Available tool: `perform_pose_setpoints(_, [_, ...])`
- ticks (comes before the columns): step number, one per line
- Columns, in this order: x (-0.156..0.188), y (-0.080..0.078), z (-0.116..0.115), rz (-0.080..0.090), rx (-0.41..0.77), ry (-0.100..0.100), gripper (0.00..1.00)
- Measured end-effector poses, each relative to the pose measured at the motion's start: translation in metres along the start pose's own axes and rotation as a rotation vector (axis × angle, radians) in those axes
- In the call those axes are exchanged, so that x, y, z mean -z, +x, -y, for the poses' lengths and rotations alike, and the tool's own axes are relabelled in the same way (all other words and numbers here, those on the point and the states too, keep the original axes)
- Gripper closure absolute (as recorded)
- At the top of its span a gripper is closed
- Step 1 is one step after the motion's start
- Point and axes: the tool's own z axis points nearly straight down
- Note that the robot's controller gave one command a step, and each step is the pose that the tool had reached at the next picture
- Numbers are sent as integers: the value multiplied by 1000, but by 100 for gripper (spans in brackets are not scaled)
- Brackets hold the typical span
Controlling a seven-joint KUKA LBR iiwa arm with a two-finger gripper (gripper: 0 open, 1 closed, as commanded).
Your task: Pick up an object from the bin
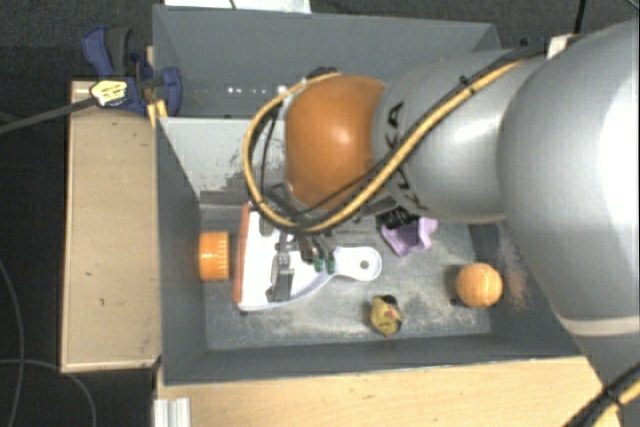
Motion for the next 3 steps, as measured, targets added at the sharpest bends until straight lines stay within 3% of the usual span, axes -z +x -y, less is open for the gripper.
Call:
perform_pose_setpoints(1, [5, -2, 1, 8, -6, -2, 0])
perform_pose_setpoints(2, [-40, 12, 70, 9, 45, -1, 0])
perform_pose_setpoints(3, [-22, 33, 70, 6, 61, 2, 0])
